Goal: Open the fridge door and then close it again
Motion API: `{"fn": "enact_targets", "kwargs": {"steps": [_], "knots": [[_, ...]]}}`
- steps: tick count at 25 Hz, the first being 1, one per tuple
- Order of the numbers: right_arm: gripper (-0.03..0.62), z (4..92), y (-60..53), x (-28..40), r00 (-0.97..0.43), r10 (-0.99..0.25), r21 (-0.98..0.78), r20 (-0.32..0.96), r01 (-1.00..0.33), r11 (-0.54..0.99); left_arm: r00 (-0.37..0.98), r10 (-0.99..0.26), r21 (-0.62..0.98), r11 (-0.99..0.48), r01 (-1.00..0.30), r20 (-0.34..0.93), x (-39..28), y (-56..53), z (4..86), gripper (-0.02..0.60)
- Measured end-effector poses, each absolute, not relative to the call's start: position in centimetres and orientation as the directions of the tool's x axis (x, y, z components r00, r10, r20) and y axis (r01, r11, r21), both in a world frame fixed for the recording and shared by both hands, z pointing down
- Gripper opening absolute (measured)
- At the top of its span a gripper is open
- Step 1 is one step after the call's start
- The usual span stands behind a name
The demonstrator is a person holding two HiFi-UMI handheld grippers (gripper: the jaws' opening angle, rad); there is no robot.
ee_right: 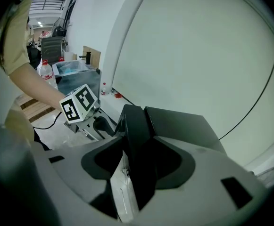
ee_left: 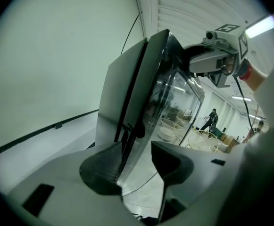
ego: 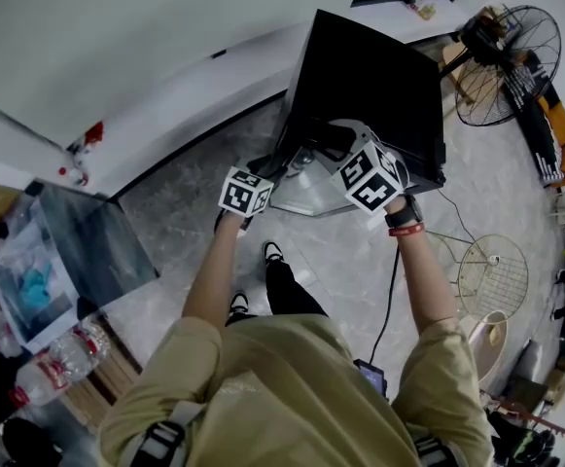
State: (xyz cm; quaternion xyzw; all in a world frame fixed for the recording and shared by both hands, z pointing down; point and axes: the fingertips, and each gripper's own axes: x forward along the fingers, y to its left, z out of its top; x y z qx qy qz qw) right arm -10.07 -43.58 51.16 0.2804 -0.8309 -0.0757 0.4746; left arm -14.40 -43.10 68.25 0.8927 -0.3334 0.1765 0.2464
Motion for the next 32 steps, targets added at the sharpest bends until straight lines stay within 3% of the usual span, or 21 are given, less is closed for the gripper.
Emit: {"fn": "enact_targets", "kwargs": {"steps": [6, 15, 32], "knots": [[0.216, 51.11, -43.65, -10.24, -0.403, -0.534, 0.392, 0.743, -0.384, 0.836, 0.709, -0.513, 0.236, -0.703, -0.670, 0.485, -14.18, -43.97, 68.71, 0.136], [0.210, 51.15, -43.67, -9.98, -0.391, -0.499, 0.372, 0.773, -0.359, 0.856, 0.713, -0.410, 0.099, -0.826, -0.555, 0.568, -13.32, -43.67, 68.32, 0.114], [0.209, 51.43, -43.29, -9.91, -0.383, -0.518, 0.374, 0.765, -0.391, 0.841, 0.658, -0.494, 0.082, -0.762, -0.643, 0.568, -13.46, -43.25, 68.52, 0.110]]}}
